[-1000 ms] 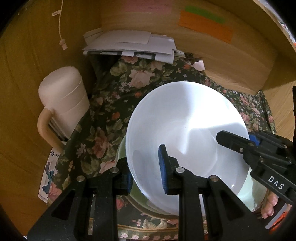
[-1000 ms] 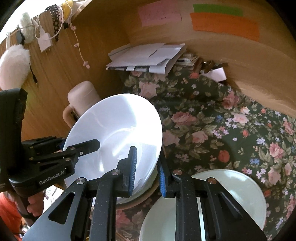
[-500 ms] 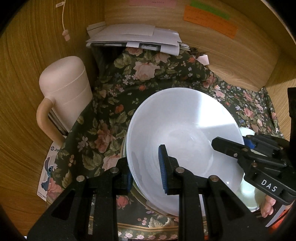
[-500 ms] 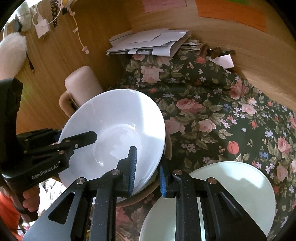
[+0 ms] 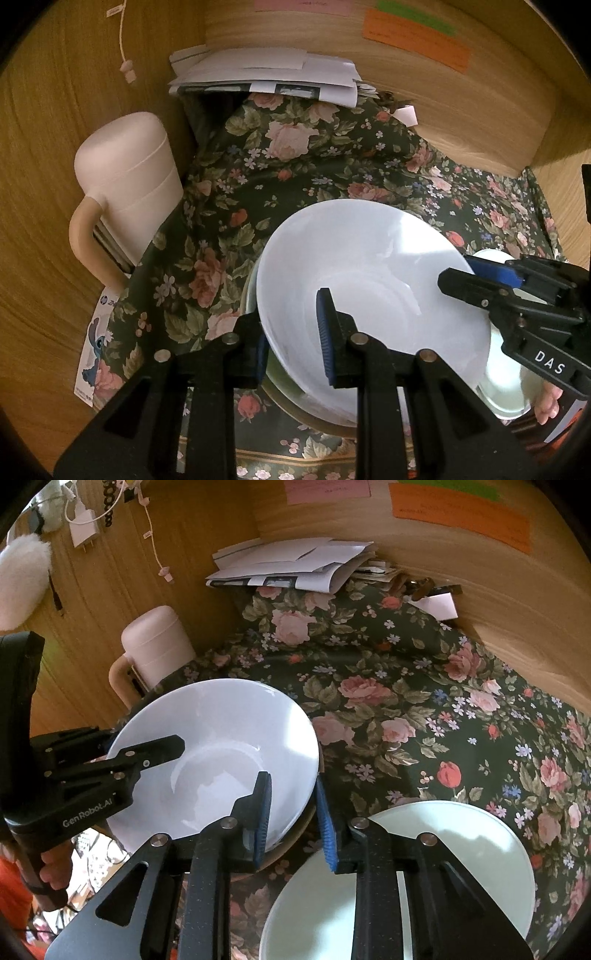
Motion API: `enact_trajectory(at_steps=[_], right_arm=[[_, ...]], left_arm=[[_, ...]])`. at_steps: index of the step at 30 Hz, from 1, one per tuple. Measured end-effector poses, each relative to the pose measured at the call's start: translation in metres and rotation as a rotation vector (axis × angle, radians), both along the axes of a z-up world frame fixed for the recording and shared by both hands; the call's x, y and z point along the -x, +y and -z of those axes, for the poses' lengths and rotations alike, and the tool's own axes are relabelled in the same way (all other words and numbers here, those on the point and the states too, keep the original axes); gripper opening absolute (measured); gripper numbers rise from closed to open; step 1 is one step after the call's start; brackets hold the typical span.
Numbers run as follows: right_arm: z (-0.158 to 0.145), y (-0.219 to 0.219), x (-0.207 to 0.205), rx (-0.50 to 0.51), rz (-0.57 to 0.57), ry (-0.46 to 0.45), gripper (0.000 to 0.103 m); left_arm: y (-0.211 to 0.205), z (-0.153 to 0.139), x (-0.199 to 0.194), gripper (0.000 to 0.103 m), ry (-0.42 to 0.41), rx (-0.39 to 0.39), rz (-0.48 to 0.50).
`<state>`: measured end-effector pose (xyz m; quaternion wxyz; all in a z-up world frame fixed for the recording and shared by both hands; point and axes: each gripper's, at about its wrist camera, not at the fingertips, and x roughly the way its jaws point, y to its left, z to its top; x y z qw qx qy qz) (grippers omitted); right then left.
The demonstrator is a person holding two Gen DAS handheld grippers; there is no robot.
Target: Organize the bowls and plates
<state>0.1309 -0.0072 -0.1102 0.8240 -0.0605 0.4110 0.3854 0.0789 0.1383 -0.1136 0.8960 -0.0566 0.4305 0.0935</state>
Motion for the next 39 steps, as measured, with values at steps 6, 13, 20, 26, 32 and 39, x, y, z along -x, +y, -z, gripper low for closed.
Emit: enact_trajectory(at_steps=[6,13,20,26,32,39], right_arm=[[-0.007,-0.008,0.003,-0.027,0.016,-0.037,0.048],[-0.004,-0.016,-0.002,-0.048,0.014,0.001,0.048],[-0.003,-0.015,-0.002,-0.051,0.017,0.001,0.048],[-0.003,-0.014,-0.002,-0.051,0.003,0.01,0.049],[-0.001,-0.012,-0.002,-0.045,-0.012,0.014,0.049],[0.007,-0.009,-0.009,-0.035,-0.018,0.062,0.053]], left_arm=[[0.001,-0.002,-0.007,0.028,0.002,0.018,0.0],[0.003,-0.007,-0.016,0.039,0.022,0.067,0.004],[0.006,-0.013,-0.021,0.039,0.047,0.09,-0.01],[0.004,-0.034,-0.008,0.06,-0.046,-0.035,-0.017],[0.021,-0.025,-0.003,0.07,-0.011,-0.046,-0.045],[0.024,0.007,0.006,0.07,0.053,0.021,-0.03]])
